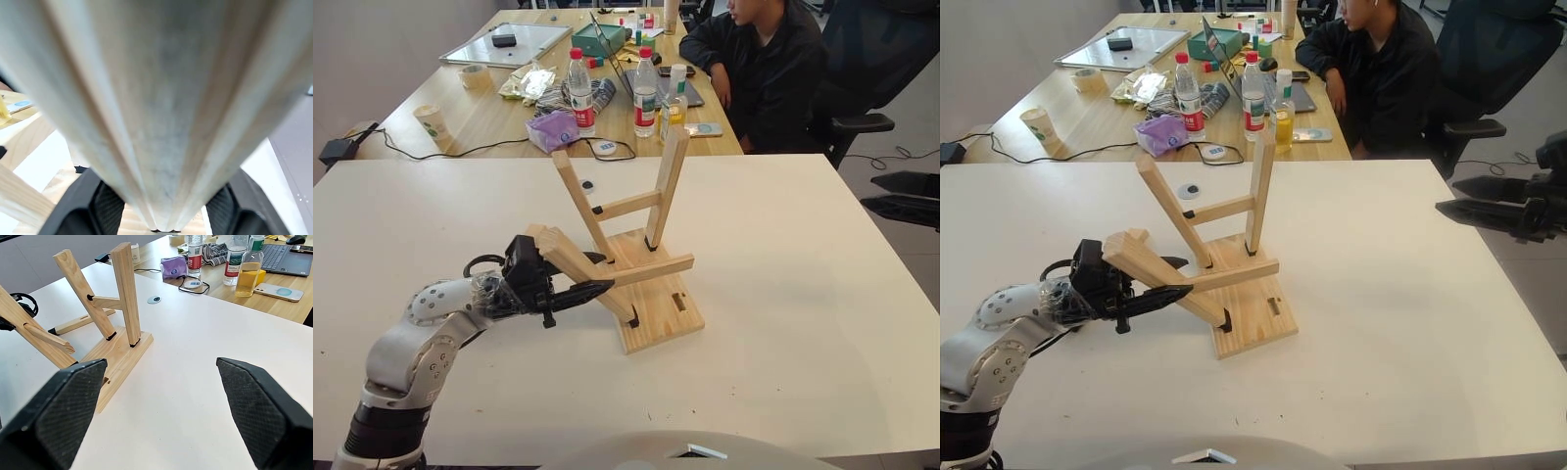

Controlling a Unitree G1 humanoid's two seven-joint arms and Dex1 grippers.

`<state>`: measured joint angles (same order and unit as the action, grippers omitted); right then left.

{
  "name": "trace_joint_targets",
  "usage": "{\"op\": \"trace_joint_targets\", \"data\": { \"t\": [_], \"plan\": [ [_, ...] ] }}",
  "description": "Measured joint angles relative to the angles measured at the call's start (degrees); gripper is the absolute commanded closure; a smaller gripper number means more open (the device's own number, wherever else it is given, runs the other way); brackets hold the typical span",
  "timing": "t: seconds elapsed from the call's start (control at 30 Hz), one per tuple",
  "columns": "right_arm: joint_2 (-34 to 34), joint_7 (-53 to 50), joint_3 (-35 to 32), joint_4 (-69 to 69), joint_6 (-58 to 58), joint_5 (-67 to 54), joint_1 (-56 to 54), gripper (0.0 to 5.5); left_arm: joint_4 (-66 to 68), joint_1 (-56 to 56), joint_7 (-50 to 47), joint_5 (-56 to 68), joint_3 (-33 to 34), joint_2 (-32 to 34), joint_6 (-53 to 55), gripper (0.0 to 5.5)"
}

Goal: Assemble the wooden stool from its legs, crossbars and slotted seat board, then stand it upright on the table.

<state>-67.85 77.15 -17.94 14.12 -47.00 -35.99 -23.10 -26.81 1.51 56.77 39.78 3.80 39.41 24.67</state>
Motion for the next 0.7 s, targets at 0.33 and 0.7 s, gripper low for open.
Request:
{"op": "trace_joint_targets", "data": {
  "t": [0.33, 0.7],
  "plan": [
    [0.01, -1.17, -1.38, -1.32, -0.10, -0.55, 2.56, 1.38, -4.90, -4.60, -3.93, -0.45, -2.71, 4.00, 7.28, 3.47],
    [0.05, -4.35, -4.51, -5.96, -2.34, -2.96, 5.28, 1.38, -9.24, -7.60, -10.17, 1.84, -4.44, 8.02, 16.56, 3.47]
  ]
}}
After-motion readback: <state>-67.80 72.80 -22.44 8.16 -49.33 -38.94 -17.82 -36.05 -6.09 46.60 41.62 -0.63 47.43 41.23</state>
